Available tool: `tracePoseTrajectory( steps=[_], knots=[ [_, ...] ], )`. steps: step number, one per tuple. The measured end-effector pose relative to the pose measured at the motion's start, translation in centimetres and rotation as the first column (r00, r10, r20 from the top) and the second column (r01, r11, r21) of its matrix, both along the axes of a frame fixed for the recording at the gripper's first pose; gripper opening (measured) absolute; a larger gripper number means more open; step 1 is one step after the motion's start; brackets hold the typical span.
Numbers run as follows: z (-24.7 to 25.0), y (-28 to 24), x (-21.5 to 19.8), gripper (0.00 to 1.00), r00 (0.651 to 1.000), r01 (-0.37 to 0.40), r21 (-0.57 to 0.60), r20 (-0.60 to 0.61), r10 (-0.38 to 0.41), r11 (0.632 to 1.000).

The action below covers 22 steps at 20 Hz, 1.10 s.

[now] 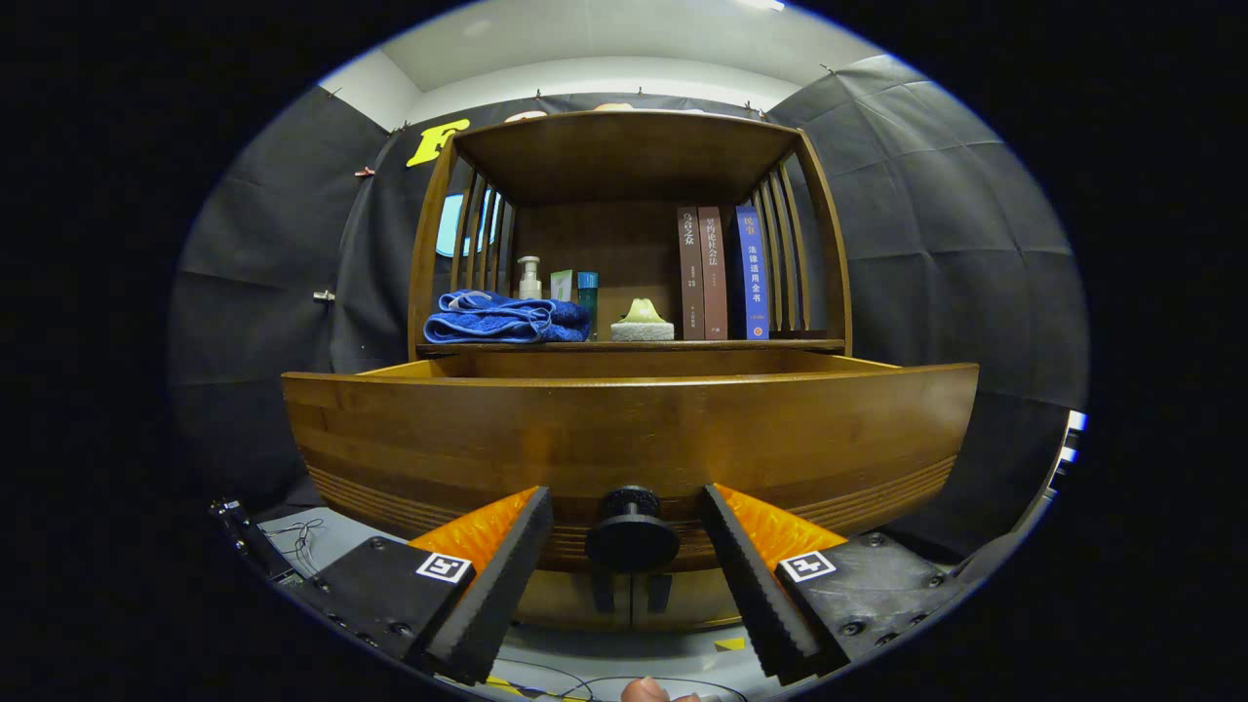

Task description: Pull open the drawer, take out the items inside it, and place them on the countertop above the cabinet.

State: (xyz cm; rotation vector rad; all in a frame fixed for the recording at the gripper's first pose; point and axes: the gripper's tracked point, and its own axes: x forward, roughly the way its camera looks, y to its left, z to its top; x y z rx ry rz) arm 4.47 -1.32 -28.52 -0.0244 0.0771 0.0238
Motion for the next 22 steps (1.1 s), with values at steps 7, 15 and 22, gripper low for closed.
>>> tracePoseTrajectory(
  steps=[7,15,22],
  knots=[
    [0.2,0.1,2.9,0.99,1.0,0.0,0.004,-0.021,0.0,1.0],
    [0.6,0.2,8.1,0.99,1.0,-0.002,-0.006,-0.015,0.002,1.0],
    [0.3,0.4,12.2,0.99,1.0,0.001,-0.009,-0.012,-0.001,1.0]
  ],
)
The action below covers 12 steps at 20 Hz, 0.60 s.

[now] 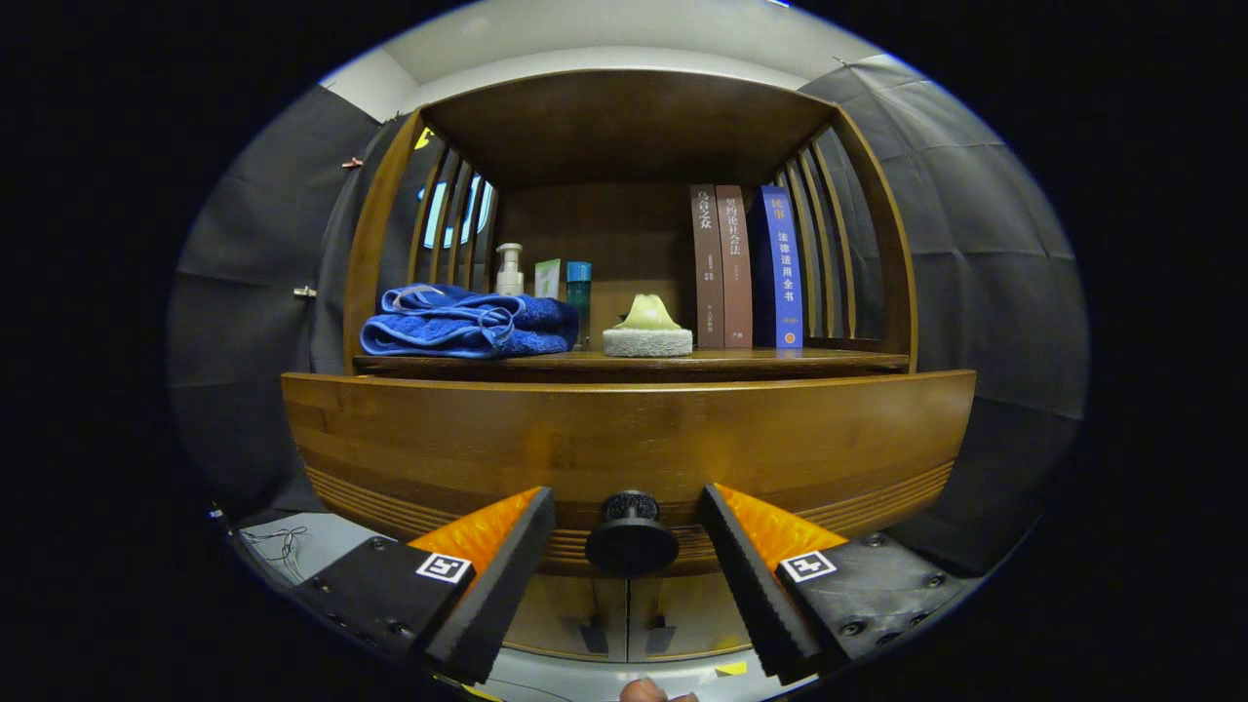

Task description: Pull open the drawer, take out the items inside it, and place them on the countertop above the cabinet.

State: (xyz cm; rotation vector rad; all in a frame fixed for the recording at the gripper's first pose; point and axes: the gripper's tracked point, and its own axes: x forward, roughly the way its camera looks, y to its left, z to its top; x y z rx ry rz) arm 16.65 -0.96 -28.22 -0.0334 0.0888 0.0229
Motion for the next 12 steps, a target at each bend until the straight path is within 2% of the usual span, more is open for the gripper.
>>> tracePoseTrajectory(
  steps=[12],
  knots=[
    [-0.3,0.2,6.4,0.99,1.0,0.01,0.004,-0.004,-0.01,1.0]
  ],
)
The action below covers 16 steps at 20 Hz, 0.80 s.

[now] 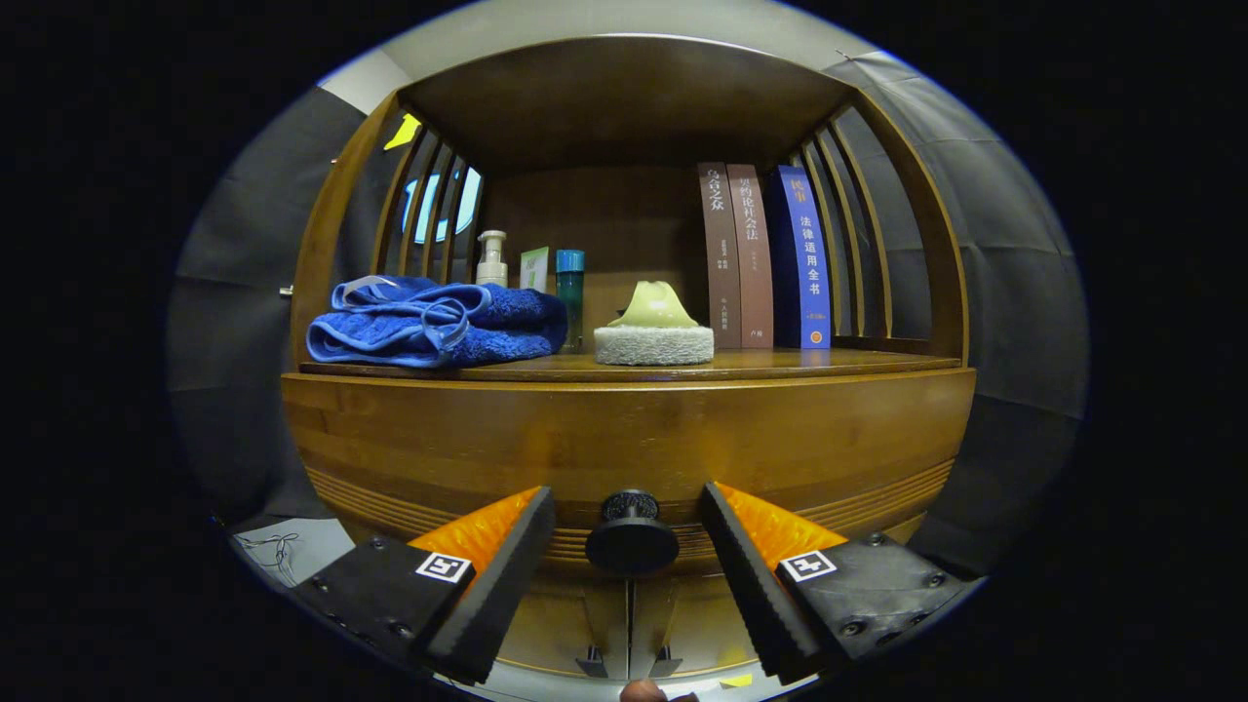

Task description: Pull open the drawer, take out the items inside it, and place them on the countertop above the cabinet.

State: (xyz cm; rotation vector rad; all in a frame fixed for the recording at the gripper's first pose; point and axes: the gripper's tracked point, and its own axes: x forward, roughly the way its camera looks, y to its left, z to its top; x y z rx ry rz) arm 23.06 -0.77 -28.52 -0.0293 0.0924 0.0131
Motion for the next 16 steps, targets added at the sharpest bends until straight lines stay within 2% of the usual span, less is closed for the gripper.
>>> tracePoseTrajectory(
  steps=[10,16],
  knots=[
    [0.3,0.1,0.0,0.99,1.0,0.001,0.007,0.027,-0.001,1.0],
    [3.0,0.1,-3.0,0.99,0.999,-0.005,0.006,0.037,0.005,1.0]
  ],
)
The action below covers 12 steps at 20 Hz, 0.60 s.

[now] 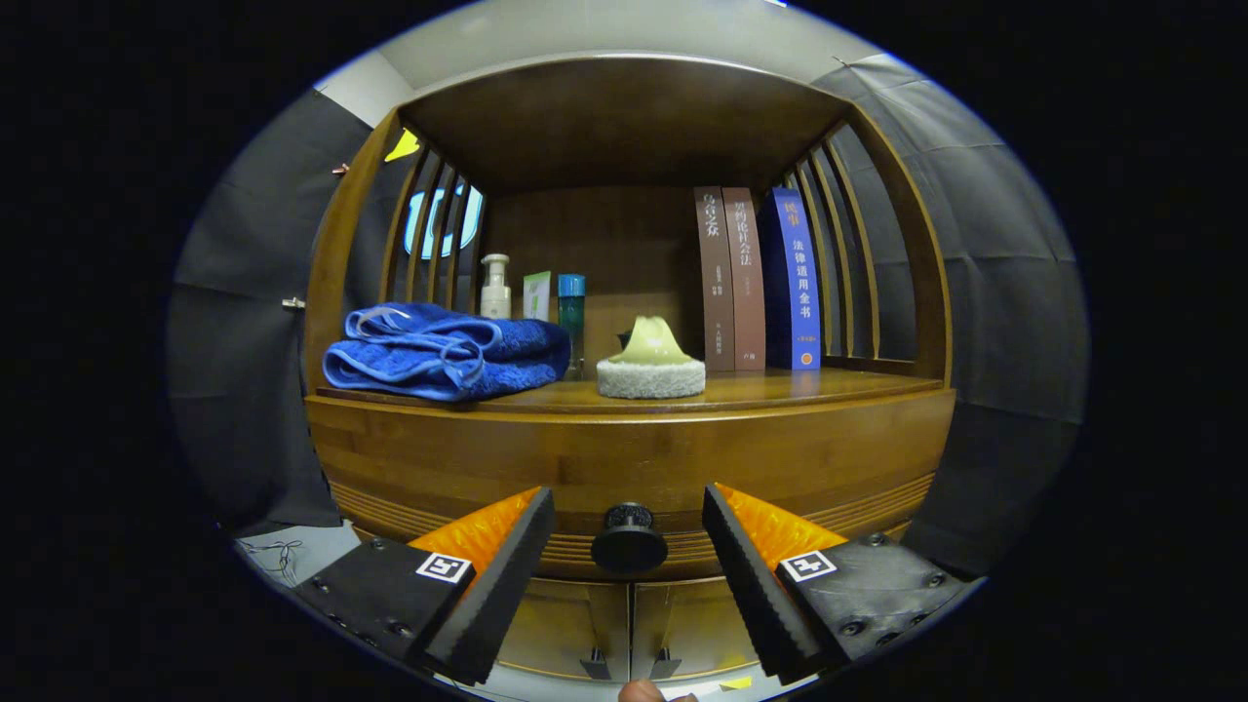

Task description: Pull open the drawer, take out the items inside it, and place them on the countertop above the cabinet.

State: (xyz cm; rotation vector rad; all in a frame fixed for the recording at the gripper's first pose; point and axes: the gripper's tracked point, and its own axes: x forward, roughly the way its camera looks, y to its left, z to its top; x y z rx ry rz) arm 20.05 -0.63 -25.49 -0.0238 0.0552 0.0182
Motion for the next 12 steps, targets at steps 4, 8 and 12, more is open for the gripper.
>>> tracePoseTrajectory(
  steps=[4,8,12],
  knots=[
    [2.8,-0.5,-3.6,0.99,1.0,0.003,0.018,-0.004,-0.003,1.0],
    [6.2,-1.2,-7.6,0.99,1.0,0.001,0.038,-0.009,-0.001,0.999],
    [9.6,-1.8,-11.6,0.99,1.0,-0.007,0.011,-0.025,0.007,1.0]
  ],
)
